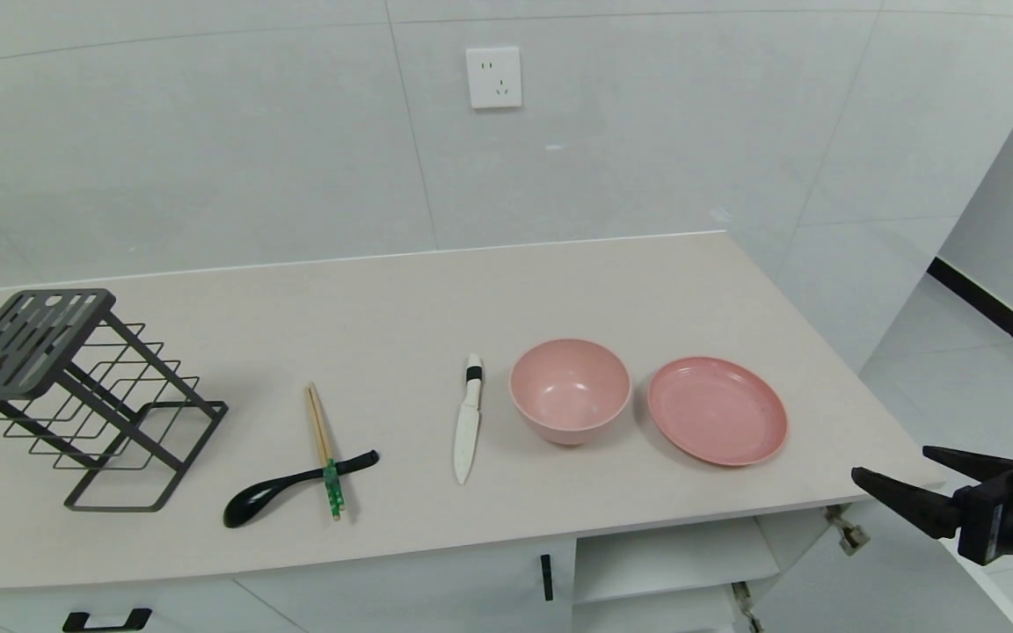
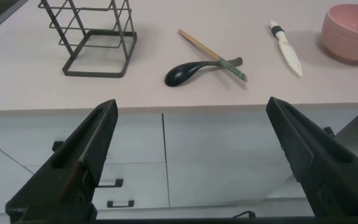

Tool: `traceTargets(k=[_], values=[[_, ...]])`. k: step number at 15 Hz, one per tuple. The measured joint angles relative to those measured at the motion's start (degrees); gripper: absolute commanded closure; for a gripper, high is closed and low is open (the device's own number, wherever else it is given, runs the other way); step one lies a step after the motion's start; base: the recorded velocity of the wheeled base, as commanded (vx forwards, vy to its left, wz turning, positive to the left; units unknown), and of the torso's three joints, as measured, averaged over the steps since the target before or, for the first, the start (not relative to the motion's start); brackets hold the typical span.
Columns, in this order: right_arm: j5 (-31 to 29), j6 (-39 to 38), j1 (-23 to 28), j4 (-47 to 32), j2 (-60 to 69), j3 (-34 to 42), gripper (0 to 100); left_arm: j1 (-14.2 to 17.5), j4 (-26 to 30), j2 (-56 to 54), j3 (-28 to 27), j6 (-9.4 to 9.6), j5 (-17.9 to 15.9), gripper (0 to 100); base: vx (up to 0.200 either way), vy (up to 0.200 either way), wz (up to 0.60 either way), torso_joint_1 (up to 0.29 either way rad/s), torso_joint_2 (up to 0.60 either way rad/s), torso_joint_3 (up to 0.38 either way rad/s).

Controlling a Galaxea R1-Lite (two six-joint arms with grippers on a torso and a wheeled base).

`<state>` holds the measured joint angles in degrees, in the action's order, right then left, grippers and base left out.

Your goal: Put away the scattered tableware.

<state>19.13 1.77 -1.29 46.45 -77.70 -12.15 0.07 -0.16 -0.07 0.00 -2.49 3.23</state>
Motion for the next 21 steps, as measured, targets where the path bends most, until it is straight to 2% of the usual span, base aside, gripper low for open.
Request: traceTargets(k=[5,9,21], values=[[0.22,1.10,-0.22,0.88,-5.18,-3.96,0,0.00,0.02,0.00,0.00,0.09,-0.06,0,0.000,0.000,0.00,0.000,0.00,0.000],[0.09,1.12,-2.50,0.85,-10.08,-8.05,0,0.00,0.05,0.00,0.00,0.15,-0.09,0,0.000,0.000,0.00,0.000,0.00,0.000],[-0.09,3.18,-3.77,4.92,-33.79,-27.11,0,0.00,0.06,0.00,0.00,0.13,-0.11,0,0.000,0.000,0.00,0.000,0.00,0.000]])
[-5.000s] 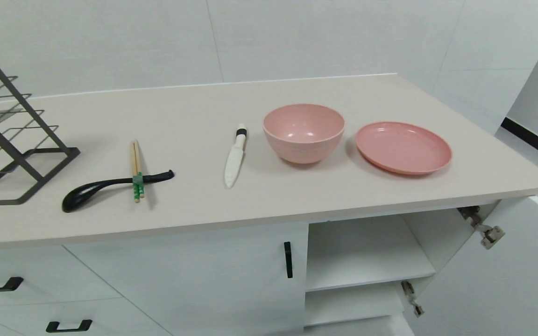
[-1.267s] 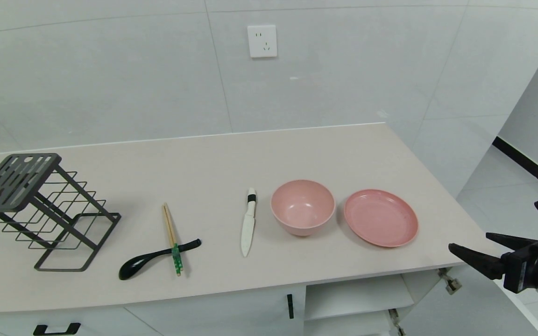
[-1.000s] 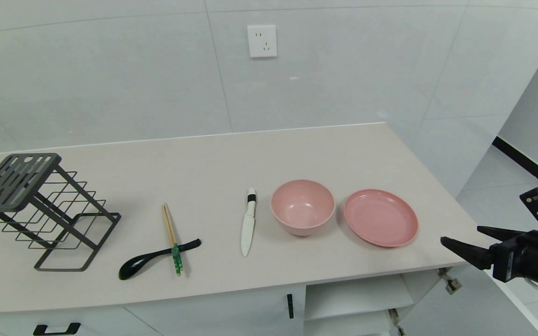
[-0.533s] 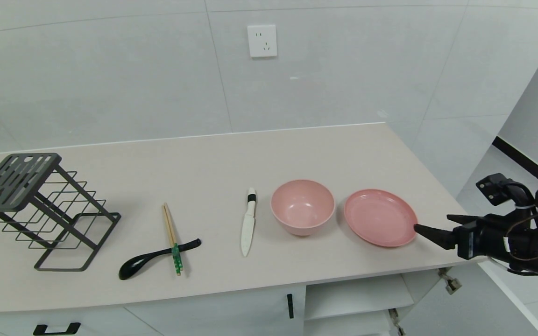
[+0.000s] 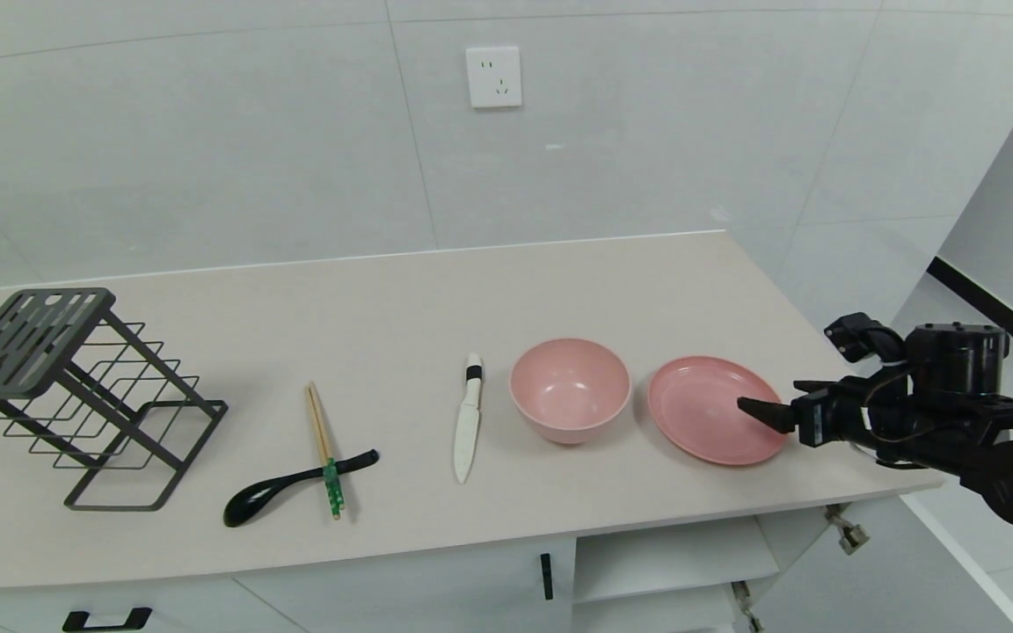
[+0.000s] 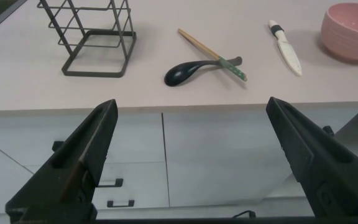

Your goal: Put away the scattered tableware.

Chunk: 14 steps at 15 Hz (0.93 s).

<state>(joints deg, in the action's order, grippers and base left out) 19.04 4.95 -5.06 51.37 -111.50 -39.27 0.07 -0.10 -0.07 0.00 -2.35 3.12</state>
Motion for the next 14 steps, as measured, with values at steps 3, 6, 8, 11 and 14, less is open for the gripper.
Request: traceTargets(k=[3,6,8,11,14], values=[[-0.05,0.05,0.07,0.83,-3.77,-4.01,0,0.00,0.00,0.00,0.00,0.50,0.02,0,0.000,0.000,0.00,0.000,0.00,0.000],[-0.05,0.13,0.07,0.94,-5.64,-5.16,0,0.00,0.00,0.00,0.00,0.79,-0.06,0,0.000,0.000,0.00,0.000,0.00,0.000],[0.00,0.30,0.07,1.78,-6.53,-5.27,0,0.00,0.00,0.00,0.00,0.79,-0.09,0,0.000,0.000,0.00,0.000,0.00,0.000],[0.06,0.30,-0.30,2.41,-7.46,-5.16,0,-0.02,0.02,0.00,0.00,0.80,-0.06,0,0.000,0.000,0.00,0.000,0.00,0.000],[0.09,0.38,-1.00,2.46,-7.69,-4.83,0,0.00,0.02,0.00,0.00,0.79,-0.06,0,0.000,0.000,0.00,0.000,0.00,0.000]])
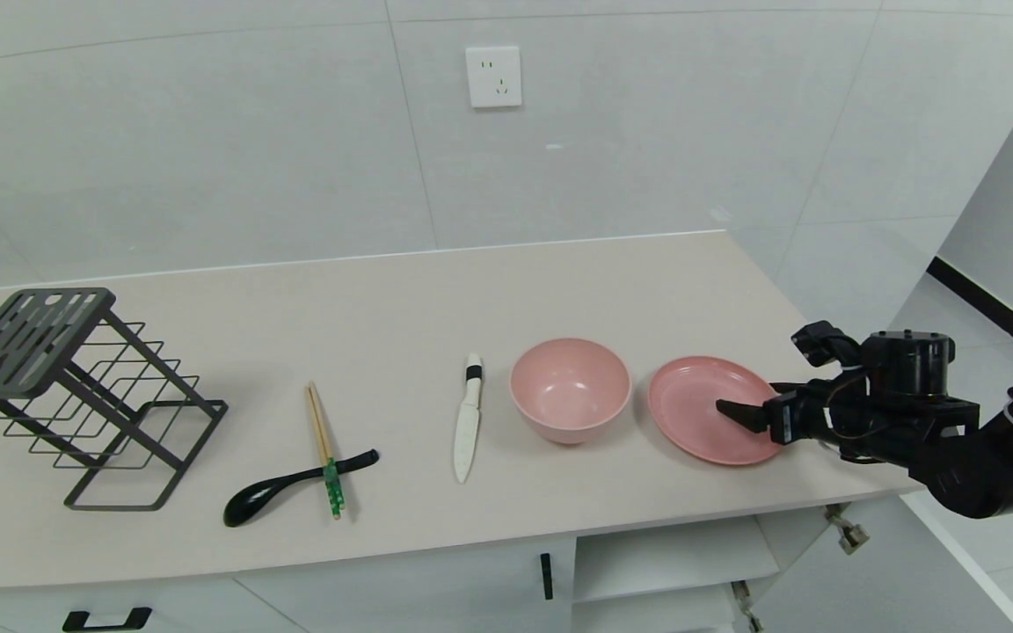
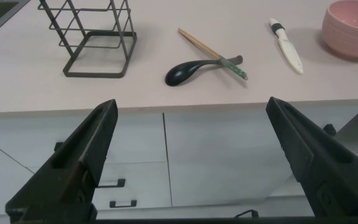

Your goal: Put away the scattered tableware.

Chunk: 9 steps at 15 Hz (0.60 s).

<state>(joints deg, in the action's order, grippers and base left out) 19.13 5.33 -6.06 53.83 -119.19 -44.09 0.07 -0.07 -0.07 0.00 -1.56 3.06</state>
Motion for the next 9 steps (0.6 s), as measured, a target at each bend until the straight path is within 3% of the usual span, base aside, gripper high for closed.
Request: traceTargets(k=[5,6,9], values=[[-0.09,0.02,-1.29,0.06,-0.29,1.38,0,0.00,0.00,0.00,0.00,0.01,0.00,0,0.000,0.000,0.00,0.000,0.00,0.000],[-0.24,0.00,-1.40,0.27,-0.63,1.45,100,0.00,0.00,0.00,0.00,0.00,0.00,0,0.000,0.000,0.00,0.000,0.00,0.000],[-0.60,-0.18,-1.02,0.33,-1.87,0.55,100,0.00,0.00,0.00,0.00,0.01,-0.02,0,0.000,0.000,0.00,0.000,0.00,0.000]])
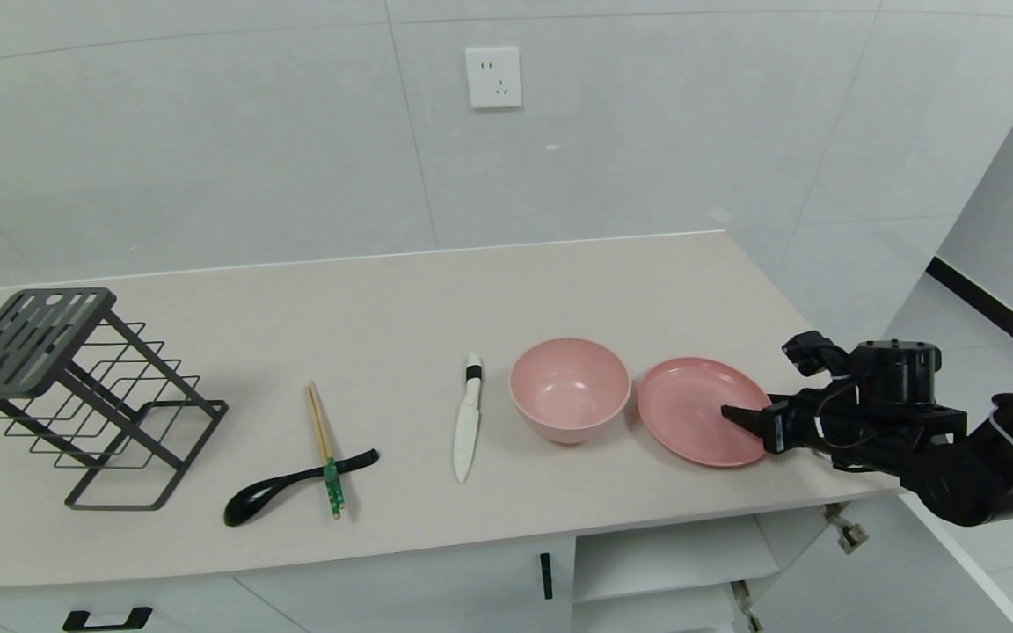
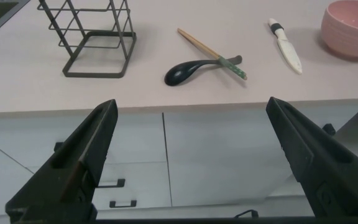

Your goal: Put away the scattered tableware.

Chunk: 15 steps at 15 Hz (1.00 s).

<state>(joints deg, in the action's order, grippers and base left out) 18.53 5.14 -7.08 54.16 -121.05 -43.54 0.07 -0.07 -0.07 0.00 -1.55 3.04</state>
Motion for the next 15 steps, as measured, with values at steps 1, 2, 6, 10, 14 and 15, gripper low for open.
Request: traceTargets(k=[1,2,6,10,14,15], values=[[-0.04,-0.04,0.09,-0.16,-0.30,-0.37,100,0.00,0.00,0.00,0.00,0.00,0.02,0,0.000,0.000,0.00,0.000,0.00,0.000],[-0.30,-0.15,0.33,-0.13,-0.52,-0.72,100,0.00,0.00,0.00,0.00,-0.06,0.02,0,0.000,0.000,0.00,0.000,0.00,0.000],[-2.06,-0.09,2.24,-0.02,-0.98,-0.94,100,-0.02,0.00,0.00,0.00,-0.41,-0.04,0,0.000,0.000,0.00,0.000,0.00,0.000],[-2.58,-0.35,2.79,-0.79,2.73,-0.55,100,0.00,-0.06,0.00,0.00,-0.44,-0.06,0,0.000,0.000,0.00,0.000,0.00,0.000],[-2.58,-1.27,2.99,1.32,12.79,2.17,100,0.00,-0.06,0.00,0.00,0.22,-0.33,0,0.000,0.000,0.00,0.000,0.00,0.000],[-2.58,-1.35,3.12,2.11,15.24,3.56,100,0.00,-0.11,0.00,0.00,0.82,-0.99,0,0.000,0.000,0.00,0.000,0.00,0.000]])
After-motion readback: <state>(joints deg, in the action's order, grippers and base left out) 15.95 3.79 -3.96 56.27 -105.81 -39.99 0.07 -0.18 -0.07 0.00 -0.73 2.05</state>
